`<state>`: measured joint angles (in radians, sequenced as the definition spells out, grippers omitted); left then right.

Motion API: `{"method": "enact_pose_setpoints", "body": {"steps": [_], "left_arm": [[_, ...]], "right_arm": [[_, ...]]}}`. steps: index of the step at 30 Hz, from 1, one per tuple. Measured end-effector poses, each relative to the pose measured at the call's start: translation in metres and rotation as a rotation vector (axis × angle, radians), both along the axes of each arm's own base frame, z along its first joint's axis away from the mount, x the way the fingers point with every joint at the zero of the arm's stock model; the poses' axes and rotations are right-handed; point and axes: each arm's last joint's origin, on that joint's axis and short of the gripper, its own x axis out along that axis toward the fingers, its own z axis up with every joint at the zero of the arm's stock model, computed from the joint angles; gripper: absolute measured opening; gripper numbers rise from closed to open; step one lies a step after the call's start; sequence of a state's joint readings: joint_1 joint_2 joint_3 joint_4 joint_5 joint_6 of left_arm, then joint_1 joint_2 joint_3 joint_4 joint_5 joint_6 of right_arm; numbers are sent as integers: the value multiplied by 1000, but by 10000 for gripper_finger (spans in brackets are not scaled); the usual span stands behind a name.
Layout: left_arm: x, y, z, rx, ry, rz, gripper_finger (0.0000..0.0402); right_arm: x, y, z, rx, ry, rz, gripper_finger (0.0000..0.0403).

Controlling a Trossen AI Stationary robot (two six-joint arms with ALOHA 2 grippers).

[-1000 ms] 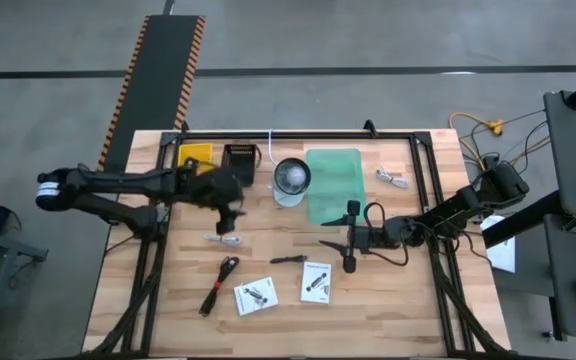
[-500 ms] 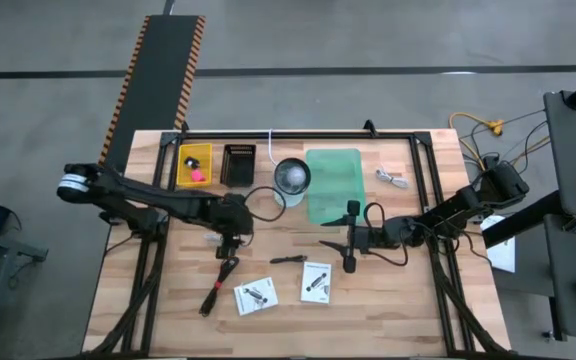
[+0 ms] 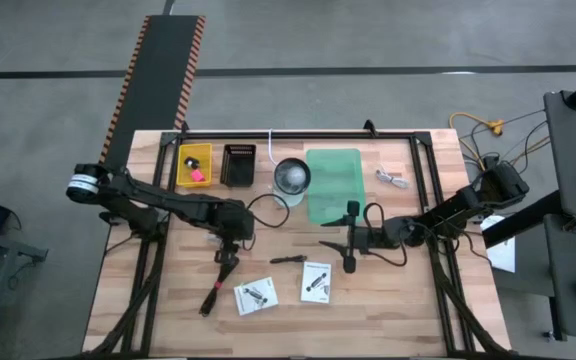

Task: Pick and place items into bin
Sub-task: Put the left white charger cable into the green bin

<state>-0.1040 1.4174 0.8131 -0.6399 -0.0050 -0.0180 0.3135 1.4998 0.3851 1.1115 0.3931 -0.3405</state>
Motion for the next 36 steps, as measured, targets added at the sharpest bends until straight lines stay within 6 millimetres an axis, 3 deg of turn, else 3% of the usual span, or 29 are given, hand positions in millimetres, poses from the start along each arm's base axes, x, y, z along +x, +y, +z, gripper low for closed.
{"method": "enact_pose_setpoints", "body": {"steps": [8,15,21,30,36], "left_arm": [[-16,1,-4,-22,154,154,212],[-27,3,-20,-31,230,253,212],[-35,3,-30,-21,277,258,212],[-35,5,-30,35,261,265,211],[-34,5,-34,50,281,247,177]], "right_arm": [[0,0,0,-1,4,0,194],[0,0,0,-2,5,0,194],[0,0,0,-1,4,0,194],[0,0,0,-1,4,0,194],[0,0,0,-2,4,0,194]]}}
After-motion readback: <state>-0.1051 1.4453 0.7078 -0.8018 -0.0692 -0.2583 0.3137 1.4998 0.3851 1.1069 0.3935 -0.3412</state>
